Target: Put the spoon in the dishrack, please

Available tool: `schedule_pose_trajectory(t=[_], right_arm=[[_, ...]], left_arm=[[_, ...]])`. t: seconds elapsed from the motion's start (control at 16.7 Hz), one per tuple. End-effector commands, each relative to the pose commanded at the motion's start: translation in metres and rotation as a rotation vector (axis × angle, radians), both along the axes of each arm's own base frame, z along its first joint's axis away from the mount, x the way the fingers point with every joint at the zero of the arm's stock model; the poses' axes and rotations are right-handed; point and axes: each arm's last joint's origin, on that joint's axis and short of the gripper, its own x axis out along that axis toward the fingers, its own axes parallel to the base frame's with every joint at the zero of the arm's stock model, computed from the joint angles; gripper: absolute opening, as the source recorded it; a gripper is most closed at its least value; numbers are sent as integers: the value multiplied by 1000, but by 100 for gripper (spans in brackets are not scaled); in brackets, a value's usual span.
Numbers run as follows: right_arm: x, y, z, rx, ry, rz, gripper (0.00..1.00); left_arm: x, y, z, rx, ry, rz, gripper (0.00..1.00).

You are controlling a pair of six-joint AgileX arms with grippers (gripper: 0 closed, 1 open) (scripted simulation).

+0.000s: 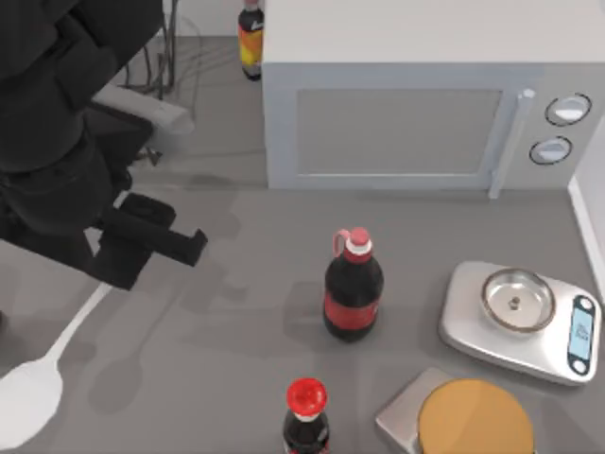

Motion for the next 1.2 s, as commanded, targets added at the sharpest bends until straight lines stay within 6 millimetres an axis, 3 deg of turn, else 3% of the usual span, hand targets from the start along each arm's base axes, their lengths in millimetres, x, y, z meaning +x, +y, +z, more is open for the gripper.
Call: schedule_pose_trajectory(t=[0.3, 0.6, 0.9, 1.2], right_arm=[[0, 0, 0, 0, 0, 0, 100], [0, 0, 0, 0, 0, 0, 100], [0, 0, 0, 0, 0, 0, 100], [0, 0, 0, 0, 0, 0, 100]], left_arm=[[12, 37, 16, -171, -259, 132, 0], [19, 93, 47, -343, -755, 278, 0], [-11, 141, 86, -370, -1255, 342, 0], [-37, 156, 103, -340, -1462, 351, 0]])
